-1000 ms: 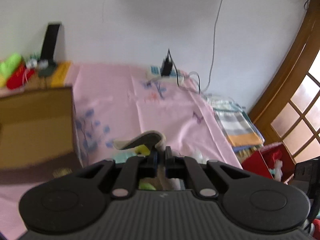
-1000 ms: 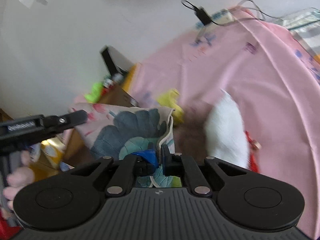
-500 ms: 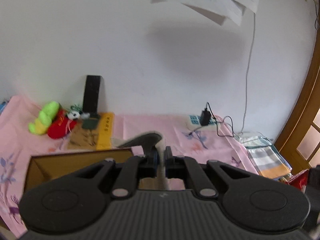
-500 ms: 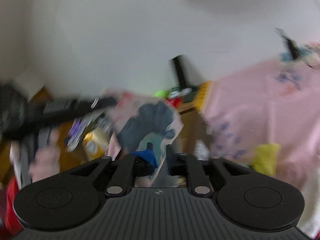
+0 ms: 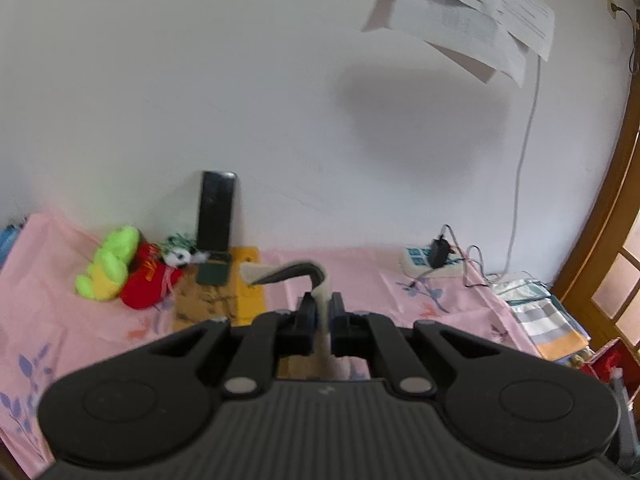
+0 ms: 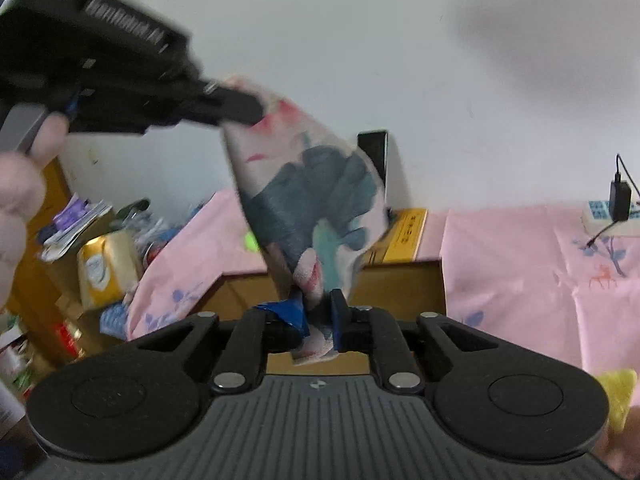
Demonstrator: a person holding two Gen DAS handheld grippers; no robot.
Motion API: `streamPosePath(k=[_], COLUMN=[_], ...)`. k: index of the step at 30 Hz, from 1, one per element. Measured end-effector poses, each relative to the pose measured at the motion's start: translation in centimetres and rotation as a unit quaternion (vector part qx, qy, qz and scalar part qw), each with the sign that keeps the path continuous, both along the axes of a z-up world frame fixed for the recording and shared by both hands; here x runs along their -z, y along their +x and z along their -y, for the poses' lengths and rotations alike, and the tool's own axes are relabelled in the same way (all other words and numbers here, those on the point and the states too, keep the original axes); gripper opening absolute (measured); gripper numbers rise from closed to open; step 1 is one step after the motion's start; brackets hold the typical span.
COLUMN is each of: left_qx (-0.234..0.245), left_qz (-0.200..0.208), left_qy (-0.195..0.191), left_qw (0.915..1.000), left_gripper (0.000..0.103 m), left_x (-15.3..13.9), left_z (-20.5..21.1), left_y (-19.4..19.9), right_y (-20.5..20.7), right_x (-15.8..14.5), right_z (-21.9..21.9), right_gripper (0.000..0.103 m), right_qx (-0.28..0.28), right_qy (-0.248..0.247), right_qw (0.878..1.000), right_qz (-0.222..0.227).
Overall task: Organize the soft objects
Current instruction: 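Lift the floral napkins with the right gripper and carry them over the box, then lower the napkins into the box and open the right gripper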
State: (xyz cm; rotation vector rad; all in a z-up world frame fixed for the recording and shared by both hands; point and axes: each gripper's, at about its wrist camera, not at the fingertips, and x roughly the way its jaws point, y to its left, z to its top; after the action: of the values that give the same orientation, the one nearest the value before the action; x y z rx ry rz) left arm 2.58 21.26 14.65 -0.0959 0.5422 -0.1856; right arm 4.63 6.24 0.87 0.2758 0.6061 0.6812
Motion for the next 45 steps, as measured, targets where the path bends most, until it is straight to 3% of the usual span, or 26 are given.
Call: streamPosePath(k=[4,9,13,17,24,30,34,38,41,45], left_qx=[-0.005,-0.012,-0.018,-0.023,0.024,0.024,0.020,0.020,0.005,0.006], left_qz=[0.002,-0.050,-0.128,-0.221,-0.263,-0.292,-0.323,-0.317,-0.300,-0.255], left_qy=[-0.008,-0.022,-0.012,-0.020,-0.027,-0.025,-0.015,0.000,0.035,0.047], left_qw=[0.9999,0.9985,0.9915,0.9748,0.9642,0.9556,0.9461,0.9481,0.9533,0.9658], left_gripper=[0.001,0.001,0.001,0.001,0.003,0.011,0.018,0.039,0.037,0.036], left_x=[0.6,5.8,13.0,18.5,19.8,21.2,22.1,21.6,20.3,17.7], left_z=[-3.3,-7.1,-9.1,-10.6,-11.2,-11.8,-11.8,-12.3,-12.8,-12.7], left_y=[0.7,2.5,4.5,5.9,4.0,3.8,4.2,4.0,3.6,3.4], right_y=[0.8,0.5,0.9,1.1,3.2,4.9,5.4,6.4,7.2,7.9], right_x=[-0.5,1.2,4.8,7.0,7.0,6.8,7.5,6.7,6.6,7.5], right_z=[-1.5,-4.2,-7.1,-9.2,-9.4,-8.5,-8.1,-7.1,-7.0,-9.0], right_gripper=[0.000,0.000,0.000,0.000,0.000,0.001,0.003,0.003,0.004,0.003], right_qx=[0.016,0.002,-0.078,-0.167,-0.269,-0.271,-0.316,-0.283,-0.236,-0.209], right_qy=[-0.007,-0.116,-0.233,-0.290,-0.250,-0.194,-0.132,-0.082,-0.094,-0.150], right_qw=[1.000,0.991,0.965,0.941,0.925,0.930,0.910,0.922,0.935,0.930], right_qz=[0.011,0.072,0.097,0.055,-0.101,-0.158,-0.234,-0.251,-0.248,-0.262])
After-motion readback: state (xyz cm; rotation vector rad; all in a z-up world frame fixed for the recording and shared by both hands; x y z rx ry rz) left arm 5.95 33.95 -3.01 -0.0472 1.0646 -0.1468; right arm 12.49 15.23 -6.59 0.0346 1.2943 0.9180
